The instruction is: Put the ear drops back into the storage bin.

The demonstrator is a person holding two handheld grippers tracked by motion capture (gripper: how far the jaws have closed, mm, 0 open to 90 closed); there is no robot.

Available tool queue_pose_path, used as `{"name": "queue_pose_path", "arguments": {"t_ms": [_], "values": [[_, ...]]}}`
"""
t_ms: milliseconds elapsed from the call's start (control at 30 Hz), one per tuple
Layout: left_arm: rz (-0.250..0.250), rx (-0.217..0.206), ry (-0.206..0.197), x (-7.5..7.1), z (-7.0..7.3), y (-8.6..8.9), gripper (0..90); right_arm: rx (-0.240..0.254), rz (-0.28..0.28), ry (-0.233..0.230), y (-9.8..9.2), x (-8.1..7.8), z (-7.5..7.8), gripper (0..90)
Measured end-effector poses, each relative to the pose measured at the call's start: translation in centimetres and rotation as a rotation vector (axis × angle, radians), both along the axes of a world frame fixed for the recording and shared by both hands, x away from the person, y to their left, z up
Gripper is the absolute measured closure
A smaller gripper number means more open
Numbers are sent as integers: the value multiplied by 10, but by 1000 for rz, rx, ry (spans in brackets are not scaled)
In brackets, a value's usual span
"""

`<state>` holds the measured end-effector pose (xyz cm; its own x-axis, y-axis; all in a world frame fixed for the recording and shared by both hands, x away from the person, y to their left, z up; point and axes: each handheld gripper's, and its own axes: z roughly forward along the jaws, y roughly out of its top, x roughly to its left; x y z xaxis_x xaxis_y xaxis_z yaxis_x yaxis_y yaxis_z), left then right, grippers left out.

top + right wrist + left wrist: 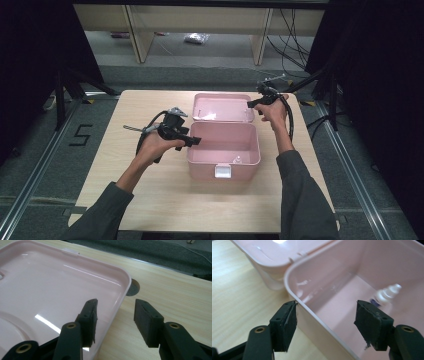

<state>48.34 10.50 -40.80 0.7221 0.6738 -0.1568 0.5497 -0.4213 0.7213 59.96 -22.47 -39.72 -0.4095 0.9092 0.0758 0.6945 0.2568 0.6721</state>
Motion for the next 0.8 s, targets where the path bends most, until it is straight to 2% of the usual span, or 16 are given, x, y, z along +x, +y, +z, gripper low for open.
{"name": "queue_pose_path", "arguments": {"t_ms": [100, 133, 167, 267, 367, 400, 500, 533, 567, 667, 800], "values": [[5, -7, 9, 9, -3, 0, 358, -6, 4, 1, 1, 1, 0, 543], [-2, -4, 4, 11, -5, -1, 368, -19, 14, -19, 0, 2, -1, 542], [-2, -4, 1, 12, -5, -1, 384, -2, -2, -4, 2, 2, -1, 541], [-5, -13, -5, 16, -6, -2, 424, -4, 0, -6, 3, 4, -2, 542], [-4, 5, -21, 18, -8, -4, 471, -1, -8, 3, 4, 4, -3, 542], [0, -3, -24, 20, -9, -3, 511, -8, -4, -5, 3, 5, -3, 542], [3, -7, -26, 22, -9, -1, 553, -5, -5, -5, 4, 5, -4, 543], [-2, -8, -25, 23, -10, 0, 572, 10, -10, -21, 5, 6, -6, 543], [4, -9, -26, 23, -11, 0, 586, 15, -18, -15, 6, 6, -6, 543], [11, -6, -30, 25, -12, -1, 620, 5, -8, 6, 5, 6, -5, 543], [10, -1, -36, 26, -13, -2, 646, -17, -1, -20, 4, 8, -6, 545]]}}
